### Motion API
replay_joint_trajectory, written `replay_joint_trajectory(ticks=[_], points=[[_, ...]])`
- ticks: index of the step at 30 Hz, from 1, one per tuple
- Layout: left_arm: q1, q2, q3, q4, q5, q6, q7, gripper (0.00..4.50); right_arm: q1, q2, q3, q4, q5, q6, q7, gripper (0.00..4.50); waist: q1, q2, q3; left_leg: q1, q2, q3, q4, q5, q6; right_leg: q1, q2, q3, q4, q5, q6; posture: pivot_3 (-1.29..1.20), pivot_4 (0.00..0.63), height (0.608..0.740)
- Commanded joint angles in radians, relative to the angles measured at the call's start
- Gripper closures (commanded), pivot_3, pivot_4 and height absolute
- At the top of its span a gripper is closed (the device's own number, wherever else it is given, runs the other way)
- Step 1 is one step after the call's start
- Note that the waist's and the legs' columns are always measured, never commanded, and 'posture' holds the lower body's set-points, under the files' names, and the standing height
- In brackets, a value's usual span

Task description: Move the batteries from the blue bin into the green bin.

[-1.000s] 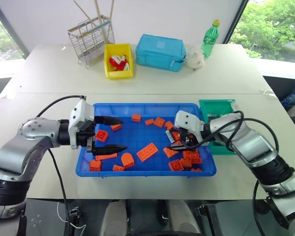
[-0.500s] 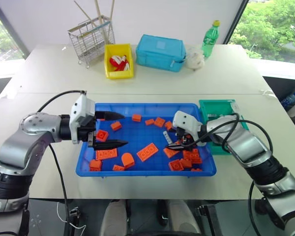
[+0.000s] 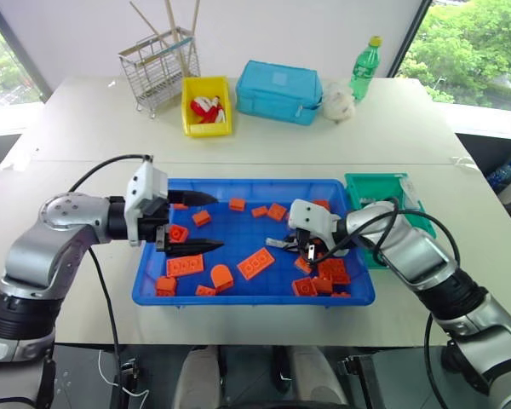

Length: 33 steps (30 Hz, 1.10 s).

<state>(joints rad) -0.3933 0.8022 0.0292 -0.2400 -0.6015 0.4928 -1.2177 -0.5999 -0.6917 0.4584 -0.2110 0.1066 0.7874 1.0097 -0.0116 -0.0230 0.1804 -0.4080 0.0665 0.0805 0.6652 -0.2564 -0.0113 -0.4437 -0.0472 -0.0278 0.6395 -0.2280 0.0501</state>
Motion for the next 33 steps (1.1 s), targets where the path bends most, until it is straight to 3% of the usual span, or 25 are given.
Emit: replay_joint_trajectory(ticks=[1,5,7,10,14,19,22,25,33], points=[[-0.008,0.002,0.025,-0.012,-0.008,-0.013,0.002,0.00,-0.007,-0.004,-0.124,-0.093,0.094,0.102,0.004,4.47,0.001,0.000,0.000,0.000,0.000,0.000,0.000,0.000,0.000,0.000,0.000,0.000,0.000,0.000,0.000,0.00,0.150,0.736],[0.003,0.001,0.024,-0.010,-0.010,-0.012,-0.001,0.00,-0.043,-0.027,-0.338,-0.153,0.202,0.249,-0.036,4.47,0.001,0.000,0.000,-0.001,0.000,0.000,0.000,0.000,0.000,0.000,0.000,0.000,0.000,0.001,0.001,0.00,0.150,0.736],[0.004,-0.001,0.021,-0.001,-0.007,-0.017,-0.004,0.00,-0.031,-0.091,-0.467,-0.159,0.232,0.299,-0.048,4.47,0.004,0.000,0.000,-0.001,0.000,0.000,0.000,0.000,0.000,0.000,0.000,0.000,0.000,0.001,0.001,0.00,0.150,0.736],[-0.004,-0.002,0.019,0.020,-0.006,-0.017,-0.013,0.00,0.048,-0.211,-0.611,-0.153,0.243,0.327,-0.057,4.47,0.019,0.000,0.000,-0.001,0.000,0.000,0.000,0.000,0.000,0.000,-0.001,-0.001,-0.002,0.000,0.000,0.00,0.150,0.736],[-0.024,0.000,0.017,0.062,-0.002,-0.024,-0.032,0.00,0.180,-0.297,-0.708,-0.156,0.251,0.316,-0.074,4.47,0.023,0.000,0.000,-0.001,0.000,0.000,-0.001,0.000,0.001,0.000,-0.001,-0.001,-0.004,0.000,0.000,0.00,0.150,0.736],[-0.071,0.005,0.015,0.129,0.007,-0.032,-0.060,0.00,0.318,-0.308,-0.727,-0.158,0.213,0.173,-0.108,1.95,0.015,0.000,0.000,-0.001,0.000,0.000,-0.001,0.000,0.001,0.000,0.000,0.000,-0.004,0.000,0.000,0.00,0.150,0.736],[-0.079,0.032,0.039,0.163,0.004,-0.028,-0.078,0.00,0.374,-0.309,-0.786,-0.155,0.246,-0.004,-0.027,0.39,0.014,0.000,0.000,-0.001,0.000,0.001,-0.001,0.000,0.001,0.000,0.000,0.000,-0.004,0.000,0.000,0.00,0.150,0.736],[-0.060,0.089,0.087,0.208,0.002,-0.034,-0.104,0.00,0.458,-0.366,-0.866,-0.076,0.225,-0.191,0.079,0.39,0.017,0.000,0.001,-0.001,0.000,0.000,-0.001,-0.001,0.001,0.000,0.000,0.000,-0.004,0.001,0.002,0.00,0.150,0.736],[0.038,0.297,0.236,0.411,0.041,-0.106,-0.227,0.00,0.558,-0.489,-1.084,0.371,0.259,-0.517,0.375,0.39,0.016,0.000,0.001,0.000,0.000,0.002,-0.001,-0.001,0.001,0.001,-0.001,0.000,-0.006,-0.001,0.000,0.00,0.150,0.736]])
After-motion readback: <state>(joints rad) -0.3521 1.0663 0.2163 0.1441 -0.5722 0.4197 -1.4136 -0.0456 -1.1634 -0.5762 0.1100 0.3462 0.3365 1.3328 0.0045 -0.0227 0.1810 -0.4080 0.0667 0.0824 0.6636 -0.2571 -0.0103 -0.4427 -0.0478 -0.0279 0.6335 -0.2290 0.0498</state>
